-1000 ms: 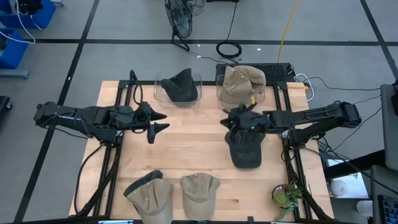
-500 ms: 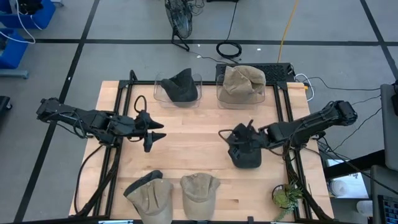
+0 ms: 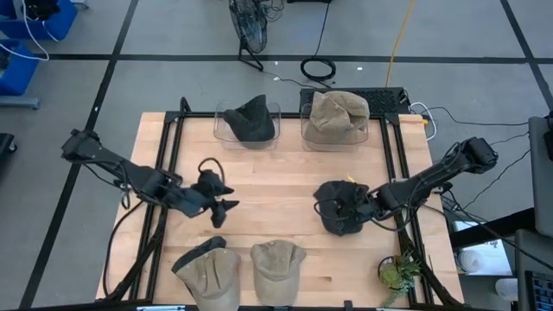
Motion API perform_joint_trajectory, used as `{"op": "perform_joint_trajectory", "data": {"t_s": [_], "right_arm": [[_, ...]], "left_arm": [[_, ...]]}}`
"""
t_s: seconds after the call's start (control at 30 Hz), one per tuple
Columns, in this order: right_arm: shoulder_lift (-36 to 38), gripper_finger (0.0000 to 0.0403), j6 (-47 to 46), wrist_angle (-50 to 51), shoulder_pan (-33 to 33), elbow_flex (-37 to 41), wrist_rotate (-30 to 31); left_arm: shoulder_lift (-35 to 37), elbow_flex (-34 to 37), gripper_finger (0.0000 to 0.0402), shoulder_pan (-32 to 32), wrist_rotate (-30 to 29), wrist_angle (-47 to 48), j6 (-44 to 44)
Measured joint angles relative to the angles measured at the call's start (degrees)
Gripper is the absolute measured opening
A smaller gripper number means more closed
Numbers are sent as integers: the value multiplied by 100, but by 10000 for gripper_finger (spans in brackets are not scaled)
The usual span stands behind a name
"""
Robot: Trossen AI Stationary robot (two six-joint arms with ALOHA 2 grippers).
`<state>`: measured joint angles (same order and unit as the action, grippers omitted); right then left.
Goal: Pick & Place hat
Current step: Put the brown cap into the right transparent bin
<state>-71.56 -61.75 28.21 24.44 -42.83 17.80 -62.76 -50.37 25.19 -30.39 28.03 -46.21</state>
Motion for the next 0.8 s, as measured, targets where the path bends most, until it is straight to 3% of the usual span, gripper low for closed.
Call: {"op": "perform_joint_trajectory", "data": {"t_s": [0.13, 0.33, 0.67, 0.8], "right_arm": [[172, 0, 229, -960, 82, 647, -31], [549, 0, 654, -2246, 92, 1430, -312], [1174, 0, 1262, -3151, 92, 2003, -310], [1307, 0, 1418, -3148, 92, 2033, -310]], "left_arm": [[-715, -982, 223, 75, 101, 1477, -1071], [-1338, -2124, 223, 204, 1127, 3798, -3472], [-1498, -1907, 223, 2074, 1962, 3856, -7433], [-1667, -1906, 223, 2764, 2562, 3781, -8320]]}}
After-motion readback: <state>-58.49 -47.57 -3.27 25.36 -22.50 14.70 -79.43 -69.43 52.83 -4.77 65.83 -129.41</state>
